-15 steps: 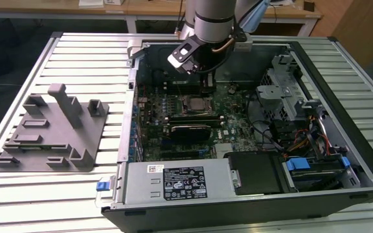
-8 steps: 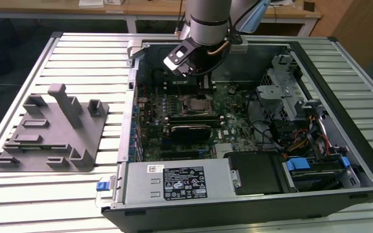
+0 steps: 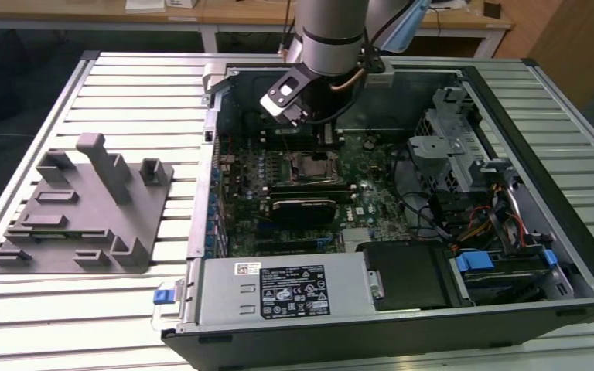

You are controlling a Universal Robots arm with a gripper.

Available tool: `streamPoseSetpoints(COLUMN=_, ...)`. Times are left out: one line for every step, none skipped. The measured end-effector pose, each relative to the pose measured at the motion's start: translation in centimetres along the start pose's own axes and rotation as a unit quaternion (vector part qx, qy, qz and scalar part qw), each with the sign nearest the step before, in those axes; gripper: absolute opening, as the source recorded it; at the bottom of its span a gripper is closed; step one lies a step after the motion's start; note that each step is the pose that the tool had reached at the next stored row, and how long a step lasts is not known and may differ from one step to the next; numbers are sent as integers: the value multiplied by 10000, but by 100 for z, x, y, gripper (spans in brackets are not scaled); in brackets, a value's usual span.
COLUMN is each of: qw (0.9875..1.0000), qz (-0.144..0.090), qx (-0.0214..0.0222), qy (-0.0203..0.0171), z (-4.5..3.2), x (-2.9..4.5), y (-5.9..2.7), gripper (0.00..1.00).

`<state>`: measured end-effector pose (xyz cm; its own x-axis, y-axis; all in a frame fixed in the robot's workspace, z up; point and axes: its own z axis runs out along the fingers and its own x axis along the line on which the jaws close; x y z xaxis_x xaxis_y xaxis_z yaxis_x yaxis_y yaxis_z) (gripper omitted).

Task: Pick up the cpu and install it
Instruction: 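Close the cpu cover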

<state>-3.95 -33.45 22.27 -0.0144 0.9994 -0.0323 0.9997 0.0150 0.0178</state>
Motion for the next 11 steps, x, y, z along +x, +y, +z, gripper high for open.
streamPoseSetpoints(qw=10000, qz=-51, qx=-2, qy=1, z=0, x=0, y=0, gripper=11)
streamPoseSetpoints(qw=10000, qz=-70, qx=-3, qy=2, z=1, x=0, y=-1, gripper=11)
streamPoseSetpoints(qw=10000, qz=-71, qx=-3, qy=2, z=1, x=0, y=-1, gripper=11)
streamPoseSetpoints(qw=10000, qz=-72, qx=-3, qy=2, z=1, x=0, y=-1, gripper=11)
streamPoseSetpoints(qw=10000, qz=-73, qx=-3, qy=2, z=1, x=0, y=-1, gripper=11)
streamPoseSetpoints(qw=10000, qz=-75, qx=-3, qy=2, z=1, x=0, y=-1, gripper=11)
streamPoseSetpoints(qw=10000, qz=-86, qx=-3, qy=2, z=1, x=0, y=-1, gripper=11)
streamPoseSetpoints(qw=9999, qz=-112, qx=-4, qy=3, z=1, x=0, y=-1, gripper=11)
streamPoseSetpoints(qw=9999, qz=-159, qx=-6, qy=3, z=1, x=0, y=-1, gripper=11)
streamPoseSetpoints(qw=9998, qz=-216, qx=-8, qy=4, z=1, x=0, y=-1, gripper=11)
streamPoseSetpoints(qw=9996, qz=-291, qx=-10, qy=6, z=1, x=0, y=-1, gripper=11)
